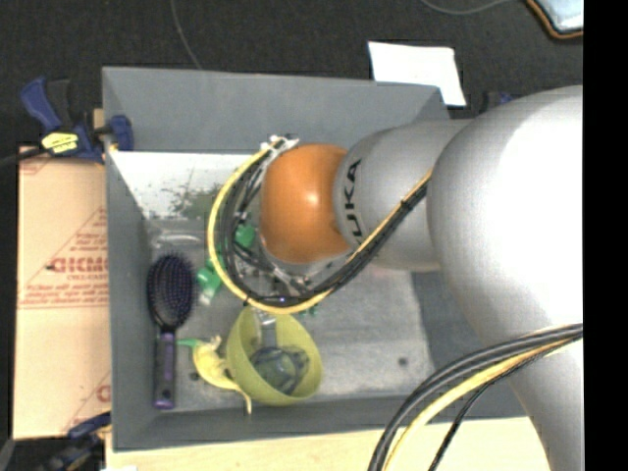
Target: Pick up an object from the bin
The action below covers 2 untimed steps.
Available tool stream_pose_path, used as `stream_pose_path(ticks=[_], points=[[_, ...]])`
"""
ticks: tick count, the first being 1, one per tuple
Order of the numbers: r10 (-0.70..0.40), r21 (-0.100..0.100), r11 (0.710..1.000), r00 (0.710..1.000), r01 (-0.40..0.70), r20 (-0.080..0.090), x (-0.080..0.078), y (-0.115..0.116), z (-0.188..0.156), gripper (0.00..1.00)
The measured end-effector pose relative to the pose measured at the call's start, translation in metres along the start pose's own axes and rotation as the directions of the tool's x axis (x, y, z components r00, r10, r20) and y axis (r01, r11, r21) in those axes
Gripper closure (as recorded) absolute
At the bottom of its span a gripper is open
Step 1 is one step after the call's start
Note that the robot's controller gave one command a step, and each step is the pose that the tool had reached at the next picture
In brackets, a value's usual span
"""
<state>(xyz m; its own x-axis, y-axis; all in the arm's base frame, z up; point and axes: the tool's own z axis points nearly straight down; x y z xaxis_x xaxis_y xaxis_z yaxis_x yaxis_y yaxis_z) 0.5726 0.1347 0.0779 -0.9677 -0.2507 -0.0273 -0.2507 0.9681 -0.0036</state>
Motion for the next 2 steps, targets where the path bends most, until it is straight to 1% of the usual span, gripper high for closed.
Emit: stream_pose_path(ticks=[1, 2], points=[[-0.029, 0.000, 1.000, 1.000, 0.029, 0.009, 0.062, -0.021, -0.064, 0.00], [0.034, -0.001, 0.999, 0.999, -0.034, 0.017, 0.008, -0.042, 0.008, 0.00]])
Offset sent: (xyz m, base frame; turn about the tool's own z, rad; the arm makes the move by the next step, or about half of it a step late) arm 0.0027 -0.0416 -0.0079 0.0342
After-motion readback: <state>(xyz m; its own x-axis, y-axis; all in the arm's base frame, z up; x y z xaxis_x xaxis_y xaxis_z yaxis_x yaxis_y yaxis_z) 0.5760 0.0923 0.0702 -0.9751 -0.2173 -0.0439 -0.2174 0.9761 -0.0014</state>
